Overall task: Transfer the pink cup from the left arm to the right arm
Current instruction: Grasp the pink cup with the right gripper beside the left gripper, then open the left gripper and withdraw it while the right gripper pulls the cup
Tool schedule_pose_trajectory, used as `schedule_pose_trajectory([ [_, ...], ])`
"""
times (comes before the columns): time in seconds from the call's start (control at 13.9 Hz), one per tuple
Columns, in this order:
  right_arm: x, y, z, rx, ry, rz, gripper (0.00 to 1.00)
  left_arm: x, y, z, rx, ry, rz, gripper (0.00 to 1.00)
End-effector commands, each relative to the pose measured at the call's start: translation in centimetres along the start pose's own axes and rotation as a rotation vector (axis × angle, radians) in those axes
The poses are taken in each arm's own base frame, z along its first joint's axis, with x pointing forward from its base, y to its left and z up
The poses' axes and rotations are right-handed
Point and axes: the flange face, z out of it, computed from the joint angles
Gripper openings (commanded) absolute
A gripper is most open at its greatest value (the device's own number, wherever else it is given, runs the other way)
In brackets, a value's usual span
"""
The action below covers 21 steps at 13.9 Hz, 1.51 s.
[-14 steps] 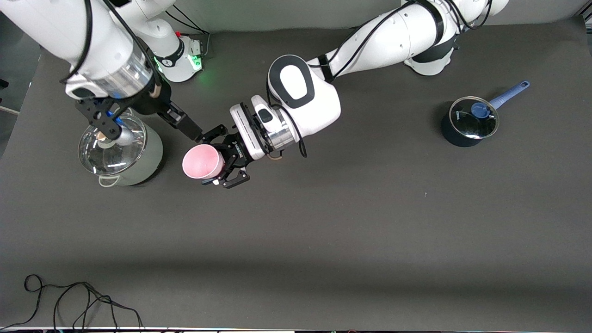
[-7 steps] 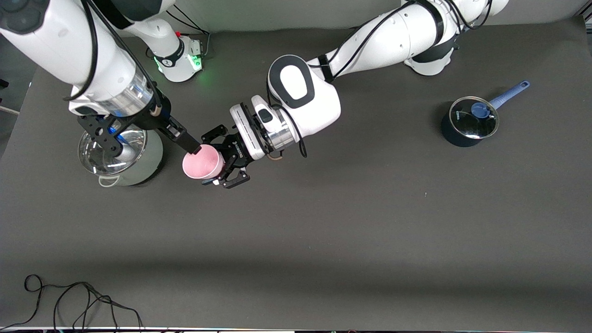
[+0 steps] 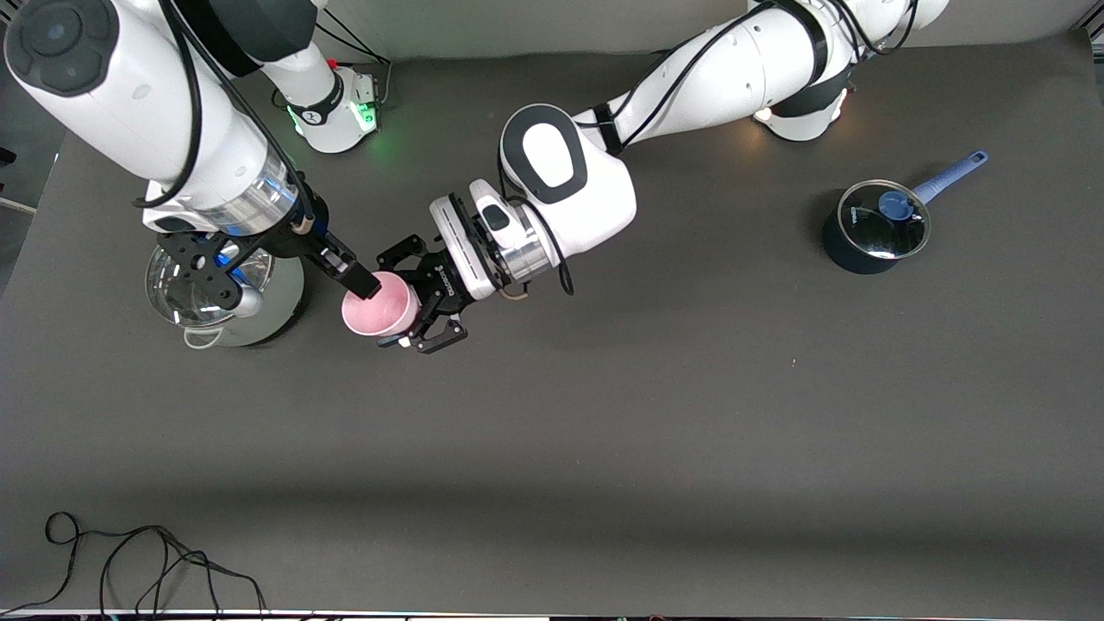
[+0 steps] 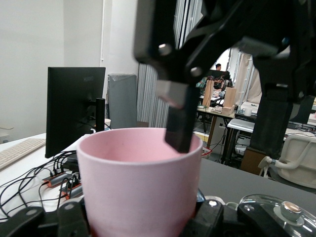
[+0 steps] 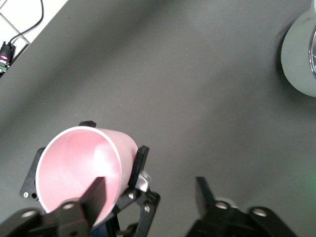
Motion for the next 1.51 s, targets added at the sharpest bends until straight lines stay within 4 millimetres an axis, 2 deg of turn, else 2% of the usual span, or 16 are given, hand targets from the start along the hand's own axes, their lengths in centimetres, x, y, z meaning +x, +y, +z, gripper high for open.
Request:
schedule_pose_trajectory([
  [0.0,0.1,-0.3,-0.4,-0.003,0.009,0.02,0.39,0.6,0.0,0.0,0.02,0.004,0.01,0.0],
  [0.07,0.0,-0.3,-0.4,-0.006,0.014,0.018,0.31,0.6,0.0,0.0,0.02,0.004,0.01,0.0],
  [0.22,0.2,-0.8,0.5,-0.018,0.012,0.018,0.31,0.7,0.1,0.0,0.018,0.005,0.01,0.0],
  [0.29,0.2,-1.2,0.7,-0.017,0.014,0.016,0.28,0.8,0.1,-0.1,0.019,0.006,0.01,0.0],
  [0.5,0.2,-1.5,0.7,-0.015,0.016,0.013,0.0,0.7,0.0,-0.1,0.024,0.004,0.011,0.0],
  [0.58,0.3,-1.5,0.7,-0.013,0.017,0.015,0.0,0.6,-0.3,-0.2,0.029,0.001,0.021,0.0],
  [0.65,0.4,-1.5,0.5,-0.005,0.021,0.013,0.0,0.4,-1.9,-0.5,0.061,-0.012,0.078,0.88],
  [0.72,0.5,-1.4,0.4,-0.001,0.024,0.011,0.0,1.1,-2.4,-0.7,0.069,-0.008,0.119,1.0],
  [0.86,0.6,-1.5,0.1,0.005,0.029,0.01,0.0,1.4,-2.6,-0.8,0.067,-0.004,0.126,1.0],
  [0.94,0.6,-1.5,0.1,0.004,0.034,0.01,0.0,1.8,-3.3,-1.2,0.075,-0.004,0.147,1.0],
  [1.01,0.6,-1.5,0.1,0.004,0.034,0.01,0.0,2.9,-3.7,-1.5,0.072,0.007,0.173,1.0],
  [1.15,1.1,-1.4,0.0,0.008,0.053,0.012,0.0,3.3,-8.0,-3.3,0.047,-0.002,0.213,1.0],
  [1.22,1.8,-1.4,-0.1,0.011,0.092,0.015,0.0,3.6,-8.8,-3.9,0.001,-0.01,0.237,1.0],
  [1.44,7.0,0.5,-0.4,0.012,0.147,-0.019,0.0,4.2,-13.9,-8.1,-0.121,-0.044,0.312,1.0],
])
